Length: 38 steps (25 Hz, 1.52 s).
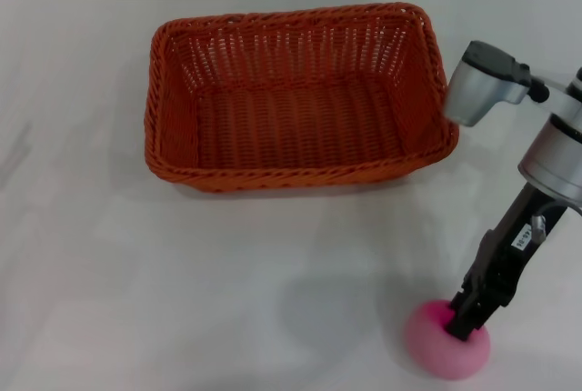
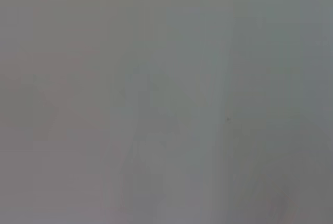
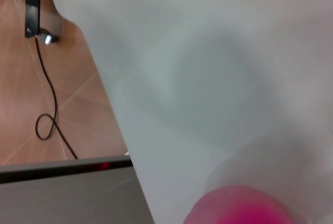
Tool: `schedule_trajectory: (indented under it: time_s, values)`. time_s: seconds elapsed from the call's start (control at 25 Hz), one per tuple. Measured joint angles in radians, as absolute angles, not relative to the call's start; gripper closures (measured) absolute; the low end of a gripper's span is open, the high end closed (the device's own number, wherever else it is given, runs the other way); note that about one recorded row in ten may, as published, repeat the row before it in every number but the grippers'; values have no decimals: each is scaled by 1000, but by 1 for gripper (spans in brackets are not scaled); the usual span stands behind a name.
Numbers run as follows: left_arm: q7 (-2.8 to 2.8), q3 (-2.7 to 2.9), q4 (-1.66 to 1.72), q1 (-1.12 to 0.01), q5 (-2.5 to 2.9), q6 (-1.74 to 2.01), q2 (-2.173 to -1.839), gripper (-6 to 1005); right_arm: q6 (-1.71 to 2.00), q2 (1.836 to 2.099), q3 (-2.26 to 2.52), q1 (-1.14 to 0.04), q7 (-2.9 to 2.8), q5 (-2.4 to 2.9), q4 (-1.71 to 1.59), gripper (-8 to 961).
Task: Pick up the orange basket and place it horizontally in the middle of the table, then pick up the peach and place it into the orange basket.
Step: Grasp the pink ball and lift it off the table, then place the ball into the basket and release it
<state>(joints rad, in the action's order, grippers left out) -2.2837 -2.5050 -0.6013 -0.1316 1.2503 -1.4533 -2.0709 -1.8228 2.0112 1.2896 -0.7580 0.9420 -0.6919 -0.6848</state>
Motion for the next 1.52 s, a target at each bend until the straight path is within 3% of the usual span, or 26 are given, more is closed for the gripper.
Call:
schedule_trajectory:
  time_s: [0.2,0.6,0.72,0.96,1.28,1.52]
  values:
    - [-2284,-2505,-601,-132,1250,-1450,-2071,212,-1828,2014,1309,-752,965,-701,-683,600]
    - [-2284,-2505,-601,-129,1247,-1454,-2071,212,-1871,2007,1300,-749,1027,-795,-707,803]
    - [-2284,-2505,-601,-125,1245,-1454,-2071,212,-1893,1999,1299,-743,1041,-850,-741,917]
    - [-2284,-2506,-602,-124,1241,-1454,-2071,211,-1917,1969,1311,-700,1061,-987,-845,912]
    - [-2279,-2507,-611,-130,1241,-1454,-2071,212,-1920,1899,1370,-648,1081,-1237,-1000,906]
    - [-2275,-2506,-625,-130,1241,-1457,-2073,212,-1916,1894,1282,-637,1126,-1298,-1080,901]
